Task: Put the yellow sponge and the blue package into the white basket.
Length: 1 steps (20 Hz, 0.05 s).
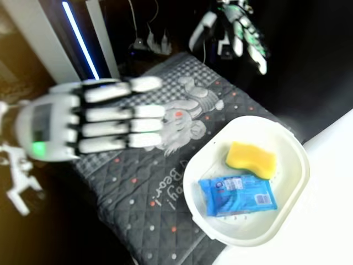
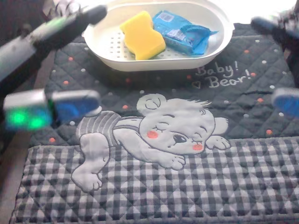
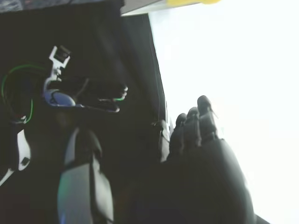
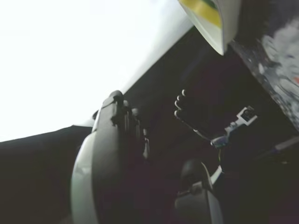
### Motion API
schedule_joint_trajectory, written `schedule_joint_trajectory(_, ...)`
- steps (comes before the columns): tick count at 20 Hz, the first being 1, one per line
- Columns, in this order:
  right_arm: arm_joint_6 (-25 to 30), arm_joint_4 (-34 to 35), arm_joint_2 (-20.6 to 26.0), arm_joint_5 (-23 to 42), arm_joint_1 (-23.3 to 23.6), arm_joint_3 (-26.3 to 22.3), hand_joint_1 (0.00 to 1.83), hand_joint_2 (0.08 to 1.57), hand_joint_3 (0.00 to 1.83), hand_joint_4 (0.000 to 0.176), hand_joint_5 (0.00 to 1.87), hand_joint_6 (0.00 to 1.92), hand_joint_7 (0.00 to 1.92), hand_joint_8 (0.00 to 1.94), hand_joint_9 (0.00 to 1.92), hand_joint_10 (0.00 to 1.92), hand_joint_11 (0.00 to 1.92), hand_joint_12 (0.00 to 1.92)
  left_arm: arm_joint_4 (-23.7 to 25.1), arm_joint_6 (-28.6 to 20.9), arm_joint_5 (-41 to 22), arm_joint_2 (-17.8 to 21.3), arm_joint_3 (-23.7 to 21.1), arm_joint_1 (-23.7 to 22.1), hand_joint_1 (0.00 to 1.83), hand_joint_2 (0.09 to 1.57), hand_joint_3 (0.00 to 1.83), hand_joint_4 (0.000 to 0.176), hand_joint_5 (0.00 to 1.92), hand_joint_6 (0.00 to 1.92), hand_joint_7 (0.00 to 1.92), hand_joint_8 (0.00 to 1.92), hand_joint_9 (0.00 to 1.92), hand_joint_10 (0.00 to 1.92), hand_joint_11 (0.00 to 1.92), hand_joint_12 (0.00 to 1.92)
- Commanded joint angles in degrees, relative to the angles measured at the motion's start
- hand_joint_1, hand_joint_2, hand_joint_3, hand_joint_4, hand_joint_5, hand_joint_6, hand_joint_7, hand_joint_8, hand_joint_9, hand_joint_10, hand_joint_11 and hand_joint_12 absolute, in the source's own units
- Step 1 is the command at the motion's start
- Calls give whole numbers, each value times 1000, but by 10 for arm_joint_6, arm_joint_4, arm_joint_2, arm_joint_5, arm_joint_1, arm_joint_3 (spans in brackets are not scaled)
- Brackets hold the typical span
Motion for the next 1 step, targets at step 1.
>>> schedule_joint_trajectory(1,1,36,9,100,-10,-5,323,1173,0,176,74,8,64,5,25,7,0,1,-28,3,-103,10,-8,14,541,1035,0,90,8,0,0,0,12,0,0,493)
